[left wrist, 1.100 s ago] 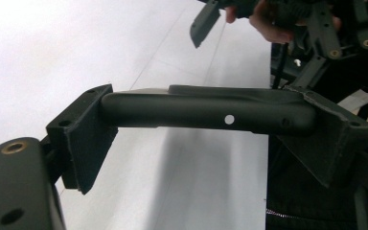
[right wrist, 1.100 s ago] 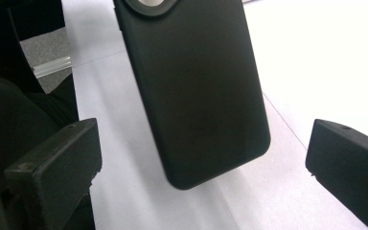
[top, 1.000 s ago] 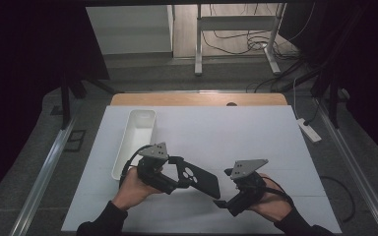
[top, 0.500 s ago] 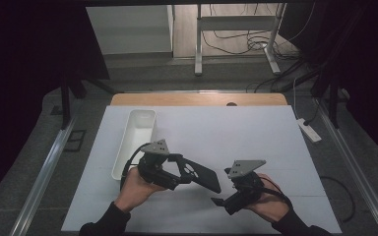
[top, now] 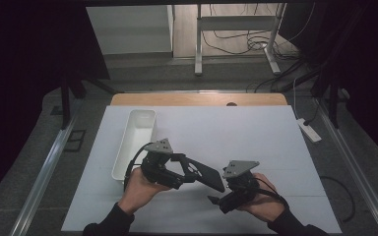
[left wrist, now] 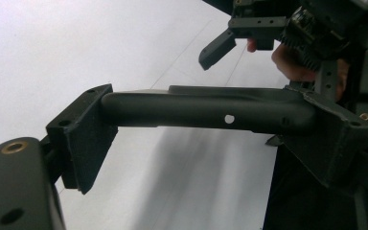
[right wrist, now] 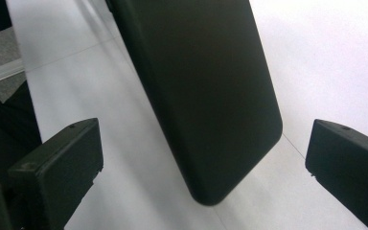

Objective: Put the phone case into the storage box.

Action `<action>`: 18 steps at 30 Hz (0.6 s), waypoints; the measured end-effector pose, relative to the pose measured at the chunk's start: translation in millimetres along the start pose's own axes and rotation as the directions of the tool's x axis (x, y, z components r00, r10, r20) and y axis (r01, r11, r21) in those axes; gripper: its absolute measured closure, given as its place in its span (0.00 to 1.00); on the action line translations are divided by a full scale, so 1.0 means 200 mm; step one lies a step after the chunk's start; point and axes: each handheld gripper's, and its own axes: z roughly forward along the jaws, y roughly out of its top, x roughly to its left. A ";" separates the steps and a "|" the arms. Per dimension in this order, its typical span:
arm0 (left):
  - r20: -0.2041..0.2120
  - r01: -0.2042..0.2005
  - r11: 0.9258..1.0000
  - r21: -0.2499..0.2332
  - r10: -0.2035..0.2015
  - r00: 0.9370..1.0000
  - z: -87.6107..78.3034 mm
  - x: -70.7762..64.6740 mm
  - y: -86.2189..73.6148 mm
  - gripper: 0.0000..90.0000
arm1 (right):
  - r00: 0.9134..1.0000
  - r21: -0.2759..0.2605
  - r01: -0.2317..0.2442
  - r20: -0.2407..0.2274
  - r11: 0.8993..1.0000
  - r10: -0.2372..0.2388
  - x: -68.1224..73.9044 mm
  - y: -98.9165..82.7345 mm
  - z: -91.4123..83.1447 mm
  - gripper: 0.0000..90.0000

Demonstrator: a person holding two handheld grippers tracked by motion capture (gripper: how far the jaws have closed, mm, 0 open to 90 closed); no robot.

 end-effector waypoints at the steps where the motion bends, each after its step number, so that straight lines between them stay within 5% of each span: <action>1: 0.001 0.000 1.000 0.000 0.000 1.000 0.00 0.00 0.00 0.18 | 1.000 0.005 -0.001 0.000 1.000 0.001 0.00 0.00 0.01 0.00; 9: 0.008 0.002 1.000 0.000 -0.002 1.000 0.02 -0.02 0.03 0.18 | 0.999 0.024 0.007 0.041 1.000 -0.008 0.01 0.01 0.04 0.00; 18: 0.011 0.012 1.000 -0.006 -0.012 1.000 0.02 -0.04 0.05 0.17 | 0.994 0.018 0.022 0.108 1.000 -0.024 0.02 0.02 0.05 0.19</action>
